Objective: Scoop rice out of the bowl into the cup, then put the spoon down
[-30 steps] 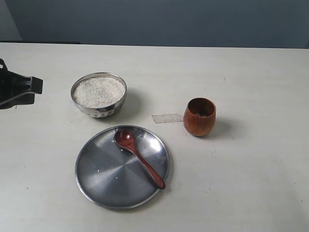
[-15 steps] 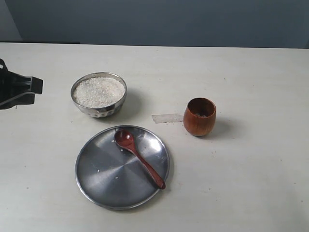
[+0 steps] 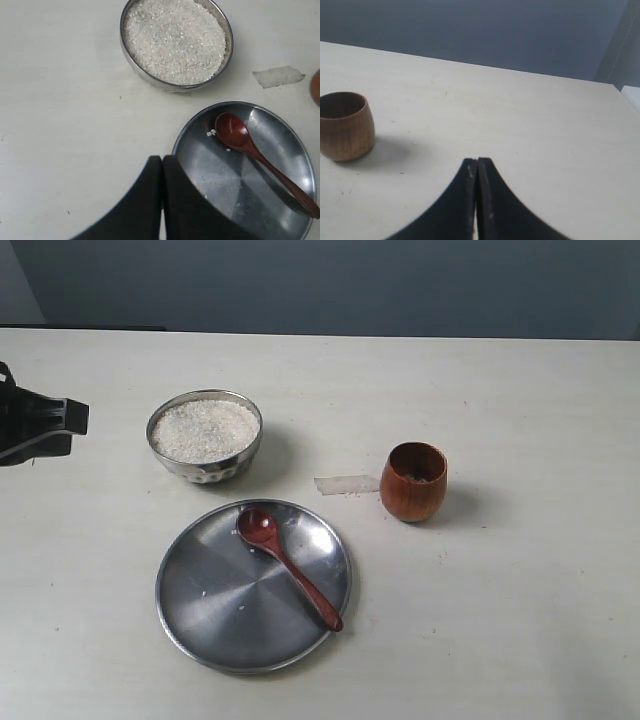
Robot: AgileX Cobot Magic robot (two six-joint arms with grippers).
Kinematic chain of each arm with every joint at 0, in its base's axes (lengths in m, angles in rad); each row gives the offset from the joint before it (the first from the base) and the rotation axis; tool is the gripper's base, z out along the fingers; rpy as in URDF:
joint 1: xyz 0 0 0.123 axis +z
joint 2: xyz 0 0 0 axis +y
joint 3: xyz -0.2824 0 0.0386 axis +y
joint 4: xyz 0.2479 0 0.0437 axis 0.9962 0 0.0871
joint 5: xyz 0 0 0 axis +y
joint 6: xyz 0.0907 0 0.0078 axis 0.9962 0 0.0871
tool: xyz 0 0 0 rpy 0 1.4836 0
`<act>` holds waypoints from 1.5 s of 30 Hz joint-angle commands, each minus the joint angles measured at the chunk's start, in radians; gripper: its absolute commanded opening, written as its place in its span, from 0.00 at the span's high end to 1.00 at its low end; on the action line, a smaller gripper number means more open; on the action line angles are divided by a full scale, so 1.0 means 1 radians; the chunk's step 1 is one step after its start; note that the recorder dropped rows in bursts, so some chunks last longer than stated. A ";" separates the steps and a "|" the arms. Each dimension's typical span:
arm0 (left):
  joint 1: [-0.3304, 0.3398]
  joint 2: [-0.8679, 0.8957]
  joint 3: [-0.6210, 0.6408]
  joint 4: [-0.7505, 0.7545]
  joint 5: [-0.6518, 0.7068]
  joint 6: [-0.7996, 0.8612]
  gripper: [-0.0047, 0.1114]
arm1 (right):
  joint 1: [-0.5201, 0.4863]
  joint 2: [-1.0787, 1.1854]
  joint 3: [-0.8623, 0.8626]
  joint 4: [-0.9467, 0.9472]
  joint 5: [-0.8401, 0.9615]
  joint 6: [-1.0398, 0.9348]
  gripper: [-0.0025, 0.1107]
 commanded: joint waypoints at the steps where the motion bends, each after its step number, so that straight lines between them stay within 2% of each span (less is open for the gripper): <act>1: -0.003 0.000 -0.006 -0.001 -0.006 0.001 0.96 | -0.006 -0.005 0.007 0.009 -0.090 -0.001 0.98; 11: -0.003 0.000 -0.006 -0.001 -0.006 0.001 0.96 | -0.006 -0.005 0.007 -0.035 -0.045 0.070 0.98; 20: -0.003 0.000 -0.006 -0.001 -0.006 0.001 0.96 | -0.006 -0.005 0.007 -0.132 -0.042 0.305 0.98; 26: -0.003 0.000 -0.006 -0.001 -0.006 0.001 0.96 | -0.006 -0.005 0.007 -0.160 -0.042 0.228 0.98; 45: -0.003 0.000 -0.006 0.001 -0.005 0.001 0.96 | -0.006 -0.005 0.007 -0.204 0.022 0.219 0.98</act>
